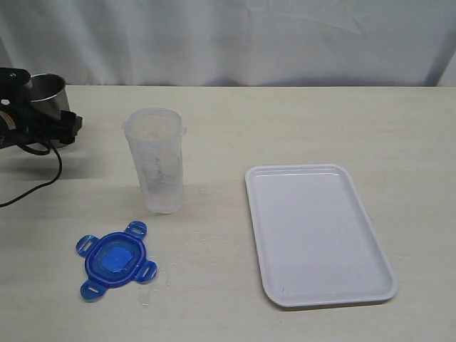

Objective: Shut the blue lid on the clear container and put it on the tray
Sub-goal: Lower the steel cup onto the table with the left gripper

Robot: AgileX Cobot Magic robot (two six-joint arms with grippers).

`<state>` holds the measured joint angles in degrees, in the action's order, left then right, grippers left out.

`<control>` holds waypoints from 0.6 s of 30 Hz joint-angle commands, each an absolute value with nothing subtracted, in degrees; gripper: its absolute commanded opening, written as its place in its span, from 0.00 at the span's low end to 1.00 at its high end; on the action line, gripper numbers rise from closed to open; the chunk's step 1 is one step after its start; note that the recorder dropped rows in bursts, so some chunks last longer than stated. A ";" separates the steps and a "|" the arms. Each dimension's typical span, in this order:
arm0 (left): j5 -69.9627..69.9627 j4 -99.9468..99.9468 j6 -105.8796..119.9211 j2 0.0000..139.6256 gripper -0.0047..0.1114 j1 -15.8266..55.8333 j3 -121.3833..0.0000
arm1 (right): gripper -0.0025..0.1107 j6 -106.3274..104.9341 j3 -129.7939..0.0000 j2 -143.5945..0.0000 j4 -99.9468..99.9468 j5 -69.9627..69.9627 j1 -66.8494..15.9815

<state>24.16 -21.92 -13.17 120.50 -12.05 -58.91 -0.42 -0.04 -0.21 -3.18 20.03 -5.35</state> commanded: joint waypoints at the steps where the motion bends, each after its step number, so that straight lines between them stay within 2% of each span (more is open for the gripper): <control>1: 26.02 -22.01 -13.15 118.80 0.95 -12.27 -56.49 | 0.06 -0.58 0.00 0.00 -3.15 19.74 -4.90; 18: 33.14 -21.89 -12.20 112.62 0.95 -12.27 -43.64 | 0.06 -0.58 0.00 0.00 -3.15 19.74 -4.90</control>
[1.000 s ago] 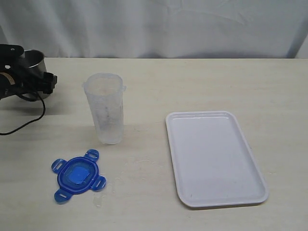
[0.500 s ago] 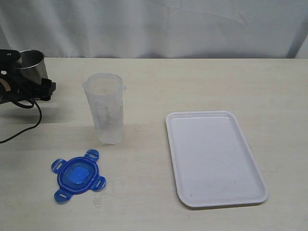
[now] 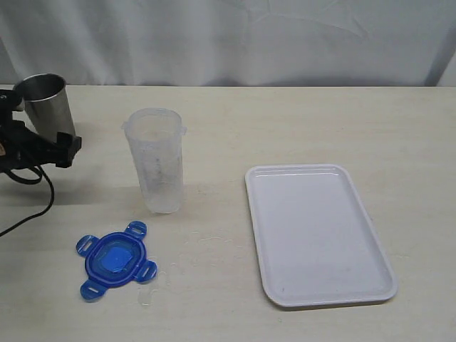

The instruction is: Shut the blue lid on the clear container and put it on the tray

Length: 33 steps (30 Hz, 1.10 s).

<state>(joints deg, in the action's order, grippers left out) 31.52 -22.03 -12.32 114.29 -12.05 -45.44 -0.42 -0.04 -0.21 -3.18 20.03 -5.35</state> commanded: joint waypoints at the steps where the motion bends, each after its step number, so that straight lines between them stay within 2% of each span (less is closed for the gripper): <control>1: 33.26 -21.89 -12.20 111.86 0.95 -12.27 -43.06 | 0.06 -0.58 0.00 0.00 -3.15 19.74 -4.90; 19: 43.68 -20.39 -12.20 94.48 0.95 -12.27 -24.22 | 0.06 -0.58 0.00 0.00 -4.12 19.17 -4.90; 26: 43.94 -21.75 -13.16 87.19 0.95 -12.27 -20.08 | 0.06 -0.58 0.00 0.00 -5.35 0.72 -4.90; 33: 47.20 -34.55 -22.54 79.36 0.95 -12.27 -17.10 | 0.06 -0.58 0.00 0.00 -5.10 -19.09 -4.90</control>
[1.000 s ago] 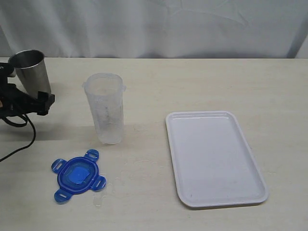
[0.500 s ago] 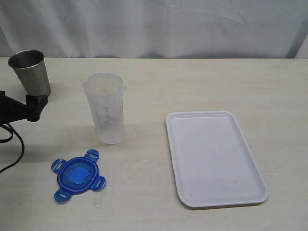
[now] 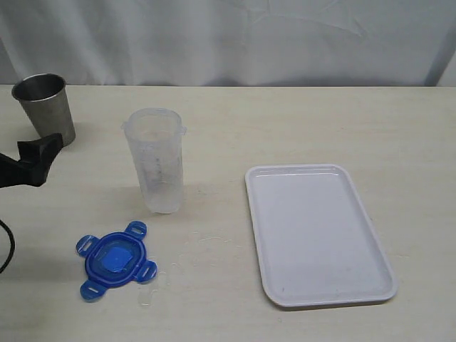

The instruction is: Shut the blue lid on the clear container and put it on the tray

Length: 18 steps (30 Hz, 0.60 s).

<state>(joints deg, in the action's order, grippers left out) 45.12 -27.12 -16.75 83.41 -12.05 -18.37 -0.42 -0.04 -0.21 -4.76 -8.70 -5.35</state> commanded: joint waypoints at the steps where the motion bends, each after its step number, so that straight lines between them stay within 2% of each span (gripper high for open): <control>1: 47.35 -35.53 -23.74 78.24 0.95 -12.27 -16.78 | 0.06 -0.58 0.00 0.00 -4.65 -20.17 -4.90; 7: 47.06 -37.74 -25.97 72.30 0.95 -12.27 -15.00 | 0.06 17.46 0.00 0.00 -3.42 -29.02 -4.90; 10: 47.99 -40.54 -27.33 70.31 0.95 -12.27 -13.48 | 0.06 19.35 0.00 0.00 -3.96 -32.87 -4.90; 18: 49.71 -49.16 -29.15 69.80 0.95 -12.27 -11.07 | 0.06 29.50 -9.44 -3.50 -14.65 -16.94 -4.90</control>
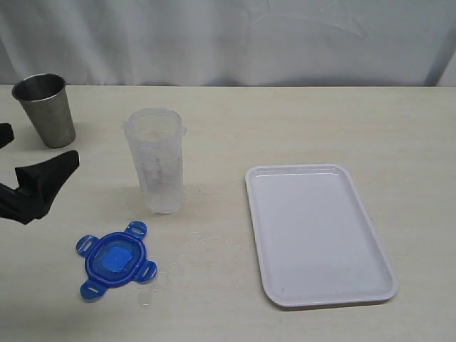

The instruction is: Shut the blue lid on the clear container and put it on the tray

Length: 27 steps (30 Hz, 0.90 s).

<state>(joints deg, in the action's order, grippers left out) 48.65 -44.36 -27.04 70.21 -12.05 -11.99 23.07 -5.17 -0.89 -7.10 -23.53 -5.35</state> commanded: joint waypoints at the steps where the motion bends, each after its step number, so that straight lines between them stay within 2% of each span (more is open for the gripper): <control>1: 49.71 -51.14 -30.86 69.80 0.95 -12.27 -11.07 | 0.06 32.68 -10.48 -4.24 -17.32 -16.14 -4.90; 6: 49.58 -58.04 -36.80 69.80 0.95 -12.27 -11.07 | 0.07 49.53 -12.99 -8.27 -35.67 -15.48 -4.90; 12: 46.82 -64.83 -39.44 69.80 0.95 -12.27 -10.32 | 0.25 59.84 -13.25 -13.43 -48.05 -18.15 -4.90; 15: 46.11 -64.83 -39.02 69.80 0.95 -12.27 -9.37 | 0.31 64.29 -13.25 -15.84 -52.46 -20.35 -4.90; 19: 45.44 -64.46 -39.38 69.80 0.95 -12.27 -7.75 | 0.31 74.54 -13.25 -20.78 -63.99 -22.47 -4.90; 27: 46.09 -64.64 -47.04 69.80 0.95 -12.27 -6.51 | 0.31 79.36 -13.25 -35.54 -71.54 -32.40 -4.90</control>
<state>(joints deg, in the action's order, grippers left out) 45.68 -64.50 -42.61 70.21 -12.05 -6.80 78.03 -12.80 -31.01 -68.49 -28.04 -5.35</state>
